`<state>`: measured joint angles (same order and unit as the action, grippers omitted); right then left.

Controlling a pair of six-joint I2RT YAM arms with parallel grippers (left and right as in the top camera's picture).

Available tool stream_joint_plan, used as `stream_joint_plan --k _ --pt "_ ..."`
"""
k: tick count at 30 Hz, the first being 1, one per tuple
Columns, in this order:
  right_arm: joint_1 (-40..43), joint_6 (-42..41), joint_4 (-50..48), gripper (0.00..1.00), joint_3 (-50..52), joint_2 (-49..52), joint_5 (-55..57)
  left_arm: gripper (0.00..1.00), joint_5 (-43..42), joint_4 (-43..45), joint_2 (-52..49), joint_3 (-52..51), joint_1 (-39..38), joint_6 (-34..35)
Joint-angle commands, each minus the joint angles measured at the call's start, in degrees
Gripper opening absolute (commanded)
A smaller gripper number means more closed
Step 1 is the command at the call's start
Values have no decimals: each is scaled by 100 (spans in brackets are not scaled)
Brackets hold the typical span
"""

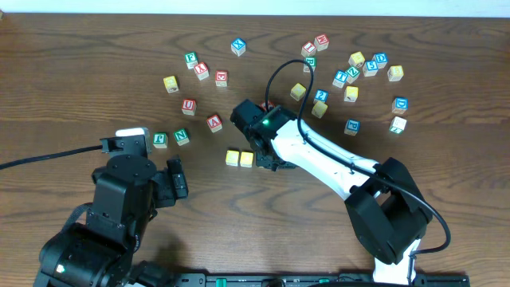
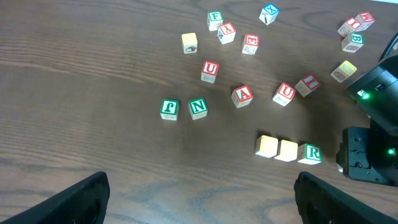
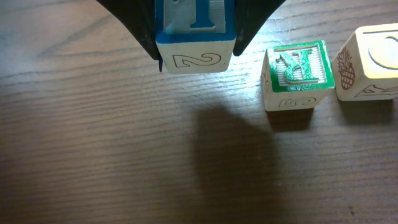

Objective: Spell out CORL
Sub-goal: 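Carry the L block with the right gripper toward the R block, then lower the L block to the right of the green R block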

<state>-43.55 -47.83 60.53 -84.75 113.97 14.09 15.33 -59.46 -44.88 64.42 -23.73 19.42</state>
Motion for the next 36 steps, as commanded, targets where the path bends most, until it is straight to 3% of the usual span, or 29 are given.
stream_joint_plan --k 1,17,36 --pt "-42 -140 -105 6 127 -35 79 93 76 -11 2 57 20 -57" --pt "-44 -140 -992 6 710 -35 94 93 76 -11 2 57 20 -57" --pt "-79 -79 -1281 4 859 -35 280 93 76 -11 2 57 20 -57"
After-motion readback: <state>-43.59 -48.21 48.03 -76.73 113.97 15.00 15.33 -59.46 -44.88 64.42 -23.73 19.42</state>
